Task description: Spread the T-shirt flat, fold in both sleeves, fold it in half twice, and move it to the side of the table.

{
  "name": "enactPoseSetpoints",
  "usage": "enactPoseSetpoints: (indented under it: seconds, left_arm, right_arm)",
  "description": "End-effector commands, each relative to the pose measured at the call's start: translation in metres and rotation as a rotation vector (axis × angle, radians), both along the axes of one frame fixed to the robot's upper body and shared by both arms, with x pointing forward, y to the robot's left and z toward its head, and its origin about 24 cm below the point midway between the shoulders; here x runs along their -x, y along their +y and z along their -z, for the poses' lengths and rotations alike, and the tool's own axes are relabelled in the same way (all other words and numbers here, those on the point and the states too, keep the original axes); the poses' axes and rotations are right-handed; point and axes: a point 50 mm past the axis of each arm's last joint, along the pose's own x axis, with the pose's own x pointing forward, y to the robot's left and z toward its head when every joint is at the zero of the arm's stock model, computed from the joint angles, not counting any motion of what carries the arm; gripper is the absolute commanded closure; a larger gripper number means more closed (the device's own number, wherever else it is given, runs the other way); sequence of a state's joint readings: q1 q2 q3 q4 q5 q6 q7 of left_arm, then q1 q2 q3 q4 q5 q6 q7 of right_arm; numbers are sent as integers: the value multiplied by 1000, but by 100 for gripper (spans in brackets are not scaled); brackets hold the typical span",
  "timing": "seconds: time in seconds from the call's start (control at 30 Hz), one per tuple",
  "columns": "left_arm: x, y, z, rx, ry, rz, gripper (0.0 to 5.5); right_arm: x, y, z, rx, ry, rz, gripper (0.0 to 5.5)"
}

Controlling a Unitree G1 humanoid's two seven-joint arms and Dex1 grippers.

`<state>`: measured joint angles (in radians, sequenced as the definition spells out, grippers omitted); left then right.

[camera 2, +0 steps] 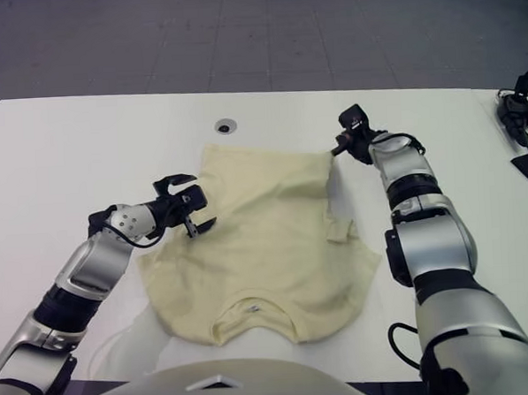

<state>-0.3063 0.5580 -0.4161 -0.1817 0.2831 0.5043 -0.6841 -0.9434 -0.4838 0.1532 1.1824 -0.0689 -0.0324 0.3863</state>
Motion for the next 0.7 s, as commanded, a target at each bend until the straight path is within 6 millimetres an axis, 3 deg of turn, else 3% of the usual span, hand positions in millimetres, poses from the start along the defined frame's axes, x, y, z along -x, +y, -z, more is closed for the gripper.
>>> enactPoseSetpoints:
  seconds: [0.03, 0.13, 0.3, 0.43, 0.57, 0.7]
  left_arm:
    - [1, -3, 0, -4, 5, 20, 10]
    - [4, -2, -2, -2, 1, 16, 10]
    - [8, 10, -11, -3, -25, -31, 10]
    - [5, 21, -22, 1, -77, -84, 10]
    - [-1, 27, -36, 14, -138, -116, 10]
    - [2, 40, -57, 77, -183, -166, 10]
  right_arm:
    - [8, -7, -5, 99, -132, -75, 384]
    - [33, -2, -14, 18, -130, -260, 333]
    - [112, 2, -39, -45, 137, -593, 247]
    - [134, -8, -56, -15, 251, -635, 180]
    - [165, -7, -41, 47, 428, -705, 117]
    - [182, -3, -34, 99, 533, -752, 47]
